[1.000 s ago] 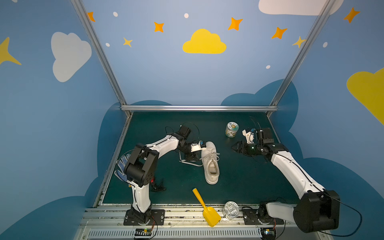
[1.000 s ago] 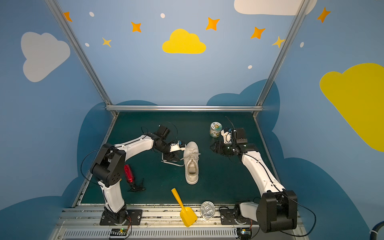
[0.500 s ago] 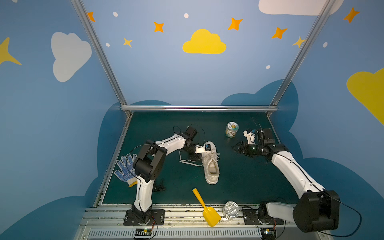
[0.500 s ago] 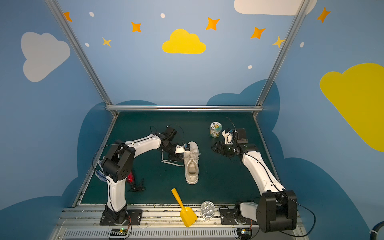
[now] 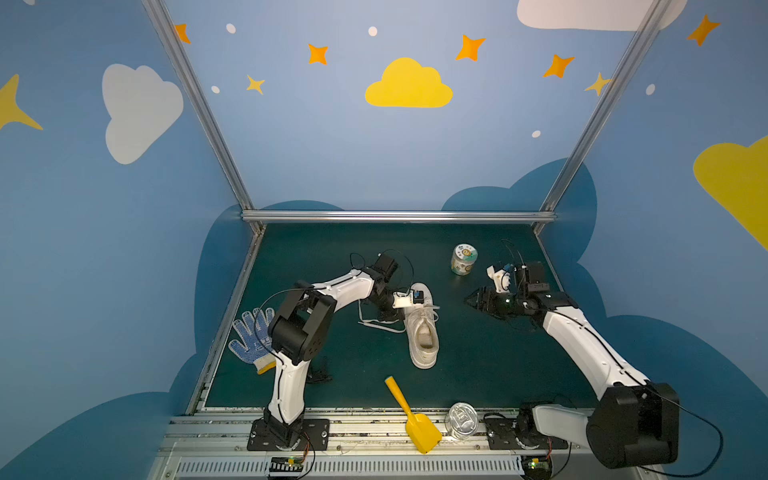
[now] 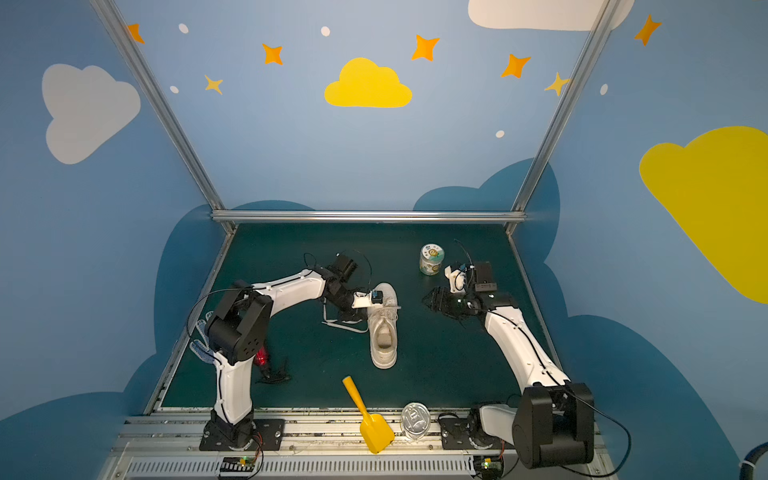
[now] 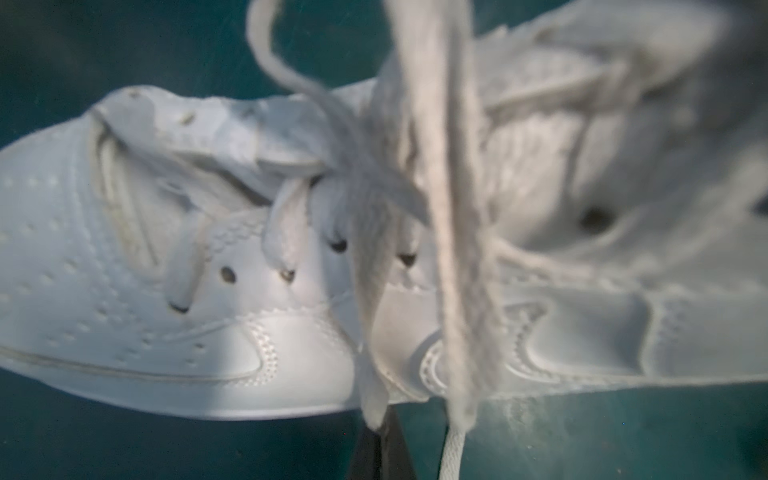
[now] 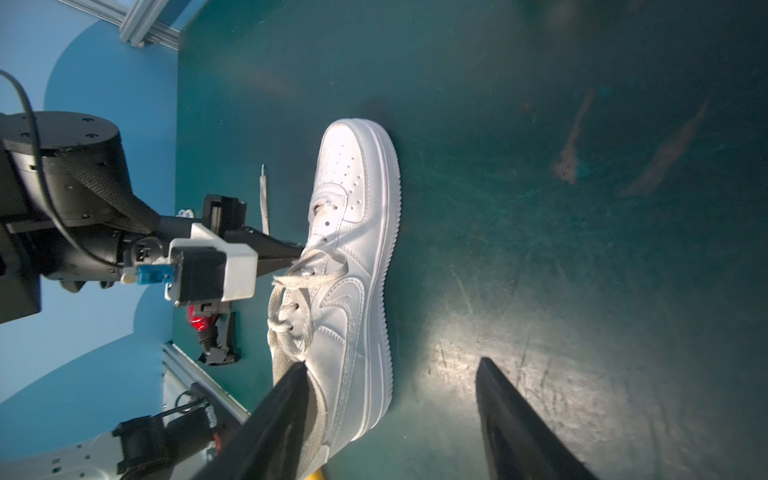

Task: Tie the shoes

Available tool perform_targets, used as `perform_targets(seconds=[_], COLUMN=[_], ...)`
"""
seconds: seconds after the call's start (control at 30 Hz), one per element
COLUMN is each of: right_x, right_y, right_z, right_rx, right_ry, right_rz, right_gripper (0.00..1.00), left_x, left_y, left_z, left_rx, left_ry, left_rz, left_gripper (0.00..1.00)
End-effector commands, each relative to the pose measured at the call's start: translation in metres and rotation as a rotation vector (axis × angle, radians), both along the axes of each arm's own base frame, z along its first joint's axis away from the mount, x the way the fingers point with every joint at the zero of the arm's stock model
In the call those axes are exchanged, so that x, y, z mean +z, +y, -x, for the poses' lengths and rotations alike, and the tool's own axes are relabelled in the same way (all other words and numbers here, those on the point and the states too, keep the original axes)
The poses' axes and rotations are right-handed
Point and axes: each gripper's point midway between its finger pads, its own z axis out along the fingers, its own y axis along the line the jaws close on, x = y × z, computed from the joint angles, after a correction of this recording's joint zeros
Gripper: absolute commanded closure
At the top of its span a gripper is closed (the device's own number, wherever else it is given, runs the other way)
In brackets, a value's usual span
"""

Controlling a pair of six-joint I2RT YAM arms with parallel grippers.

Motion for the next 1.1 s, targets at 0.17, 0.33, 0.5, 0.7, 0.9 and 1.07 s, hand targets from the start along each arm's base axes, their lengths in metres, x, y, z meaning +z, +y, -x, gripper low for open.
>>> perform_targets(seconds=[0.17, 0.33, 0.5, 0.7, 0.9, 1.07], right_x=[-0.021, -0.031, -0.047, -0.056, -0.058, -0.056], right_y=[0.022, 0.033, 0.044, 0.059, 0.074, 0.084], right_z=[0.017, 0.021, 0.029, 0.029, 0.027, 0.029], right_rx=[-0.007, 0.002, 0.013, 0.031, 0.066, 0.096], right_ry=[0.108, 0.156, 0.215, 0.265, 0.289, 0.296], right_rz=[-0.205, -0.28, -0.333, -0.39, -0.441, -0.465], right_gripper=[0.43, 0.47, 0.52, 0.72, 0.82, 0.84], left_x=[0.035, 0.052, 0.065, 0.078, 0.087, 0.092], left_y=[0.0, 0.0, 0.004, 0.005, -0.001, -0.007], left_z=[-0.005, -0.003, -0.001, 0.005, 0.01, 0.013], left_rx=[0.021, 0.016, 0.012, -0.011, -0.035, -0.054], left_ry=[-0.102, -0.133, -0.173, -0.205, -0.235, -0.256], left_rz=[0.043, 0.063, 0.058, 0.058, 0.063, 0.072], left_gripper=[0.97, 0.97, 0.97, 0.97, 0.97, 0.97])
